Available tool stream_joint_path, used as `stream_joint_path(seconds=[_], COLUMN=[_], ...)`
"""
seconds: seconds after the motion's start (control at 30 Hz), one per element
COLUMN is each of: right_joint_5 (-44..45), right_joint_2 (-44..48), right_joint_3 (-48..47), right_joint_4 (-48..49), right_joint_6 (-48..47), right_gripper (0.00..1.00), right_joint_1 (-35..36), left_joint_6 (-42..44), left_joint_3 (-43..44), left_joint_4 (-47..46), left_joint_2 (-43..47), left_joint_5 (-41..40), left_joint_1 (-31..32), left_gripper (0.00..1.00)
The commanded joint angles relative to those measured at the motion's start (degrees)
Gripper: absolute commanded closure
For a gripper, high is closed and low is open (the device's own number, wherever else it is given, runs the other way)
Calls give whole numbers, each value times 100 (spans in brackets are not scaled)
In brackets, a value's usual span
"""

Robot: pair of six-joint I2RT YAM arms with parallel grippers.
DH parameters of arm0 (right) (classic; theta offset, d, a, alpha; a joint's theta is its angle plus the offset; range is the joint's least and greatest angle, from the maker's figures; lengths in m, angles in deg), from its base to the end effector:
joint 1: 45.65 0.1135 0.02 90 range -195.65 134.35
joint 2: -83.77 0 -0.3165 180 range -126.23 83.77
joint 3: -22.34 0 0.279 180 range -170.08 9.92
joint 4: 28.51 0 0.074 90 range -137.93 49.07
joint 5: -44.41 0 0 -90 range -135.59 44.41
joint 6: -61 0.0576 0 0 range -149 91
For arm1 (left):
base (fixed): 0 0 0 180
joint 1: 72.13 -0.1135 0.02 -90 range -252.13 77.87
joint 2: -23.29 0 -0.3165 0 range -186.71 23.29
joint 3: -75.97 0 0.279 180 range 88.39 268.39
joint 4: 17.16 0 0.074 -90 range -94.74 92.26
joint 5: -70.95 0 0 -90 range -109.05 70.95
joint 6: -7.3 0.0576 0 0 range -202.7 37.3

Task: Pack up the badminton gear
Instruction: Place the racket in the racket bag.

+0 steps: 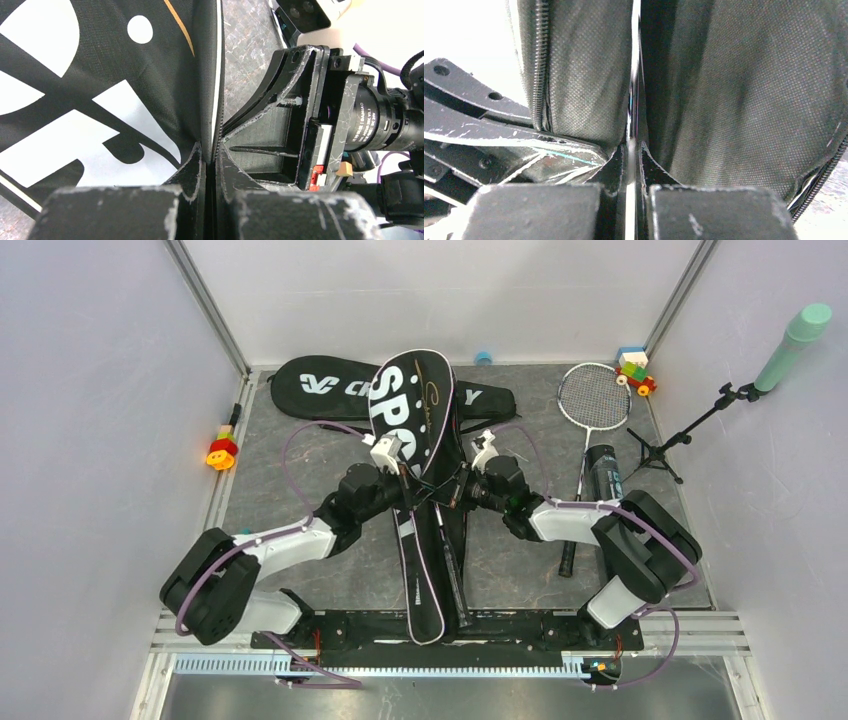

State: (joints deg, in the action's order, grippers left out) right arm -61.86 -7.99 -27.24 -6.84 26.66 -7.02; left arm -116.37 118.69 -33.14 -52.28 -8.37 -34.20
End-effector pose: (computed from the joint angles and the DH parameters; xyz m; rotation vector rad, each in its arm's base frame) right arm 0.2693 0.2358 0.1972 0.1081 2.1688 1.3088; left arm 0.2305 -0.1931 0.2308 0.2117 1.9821 -1.0136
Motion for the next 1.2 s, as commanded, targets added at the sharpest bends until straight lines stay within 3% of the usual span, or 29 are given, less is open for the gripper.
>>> stream_joint_path(seconds=[0.0, 0.1, 0.2, 0.3, 0.37, 0.47, 0.57, 0.67, 0.77, 0.8, 0.83, 0.97, 1.17], right_joint_5=[2063, 3143, 3594, 4259, 4527, 4203, 3507, 2584, 2376, 2306, 2165, 1709, 2155], right_joint_2=[304, 128, -139, -414, -625, -872, -788, -461, -9, 204, 348, 940, 2055], right_joint_3=[-665, -380, -225, -285, -507, -556, -347, -254, 70, 75, 16, -50, 17], right_joint_4=[1539, 2273, 3019, 3469, 3266, 3312, 3195, 2381, 1703, 1183, 778, -784, -2595], right_joint_6=[328, 389, 510, 303, 303, 310, -192, -911, -1958, -2258, -2660, -3335, -3941], right_gripper=[100, 100, 100, 100, 100, 100, 100, 79, 58, 52, 46, 33, 7], right_joint_1=[-130, -5, 82, 292, 379, 373, 313, 277, 306, 308, 302, 301, 303], left_joint_6=[-564, -1069, -1901, -2367, -2407, -2297, -2027, -2027, -1959, -984, -786, -475, -385], left_joint_3=[-227, -510, -823, -828, -695, -574, -113, 324, 751, 948, 1098, 1666, 2070], left_joint_4=[-513, -1795, -3495, -4199, -3976, -3612, -1791, -574, -35, 324, 716, 1374, 1856], left_joint_2=[-177, -333, -673, -1063, -1221, -1201, -817, -482, -375, -332, -305, -460, -770], left_joint_5=[1523, 1996, 2292, 2421, 2440, 2278, 1408, 477, 194, -147, -486, -1219, -1868], left_joint_1=[765, 959, 1111, 1163, 1170, 1164, 1164, 1155, 1137, 1137, 1137, 1084, 852], left_gripper=[95, 95, 97, 98, 98, 98, 98, 98, 98, 98, 98, 98, 98])
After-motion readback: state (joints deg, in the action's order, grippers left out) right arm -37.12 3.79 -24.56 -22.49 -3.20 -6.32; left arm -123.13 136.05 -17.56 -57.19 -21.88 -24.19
